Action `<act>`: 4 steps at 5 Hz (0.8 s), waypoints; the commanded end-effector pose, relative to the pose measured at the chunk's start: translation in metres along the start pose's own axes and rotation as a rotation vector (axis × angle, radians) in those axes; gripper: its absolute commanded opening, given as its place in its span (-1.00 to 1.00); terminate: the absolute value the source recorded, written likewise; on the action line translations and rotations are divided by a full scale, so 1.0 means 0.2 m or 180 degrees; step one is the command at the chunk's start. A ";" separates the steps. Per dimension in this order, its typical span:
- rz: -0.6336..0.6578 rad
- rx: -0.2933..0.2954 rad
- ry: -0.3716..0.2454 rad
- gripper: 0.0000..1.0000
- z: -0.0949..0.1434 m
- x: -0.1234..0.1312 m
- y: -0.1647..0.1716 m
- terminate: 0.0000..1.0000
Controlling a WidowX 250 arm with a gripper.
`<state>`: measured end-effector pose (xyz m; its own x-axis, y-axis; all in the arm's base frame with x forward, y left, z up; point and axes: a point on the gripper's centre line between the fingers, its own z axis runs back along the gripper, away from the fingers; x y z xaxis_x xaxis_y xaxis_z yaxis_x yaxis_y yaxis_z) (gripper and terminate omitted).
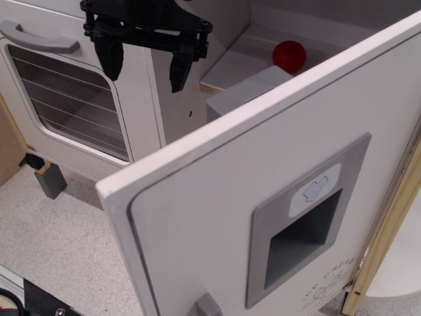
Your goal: Close fridge
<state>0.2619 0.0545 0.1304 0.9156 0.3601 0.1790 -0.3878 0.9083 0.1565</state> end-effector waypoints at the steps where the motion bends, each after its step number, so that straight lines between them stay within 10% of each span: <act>1: 0.0000 0.0000 0.0000 1.00 0.00 0.00 0.00 -1.00; 4: -0.0583 -0.0206 -0.0027 1.00 0.32 -0.03 -0.21 -1.00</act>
<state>0.2635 -0.0020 0.1699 0.9773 0.1845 0.1038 -0.1975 0.9711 0.1336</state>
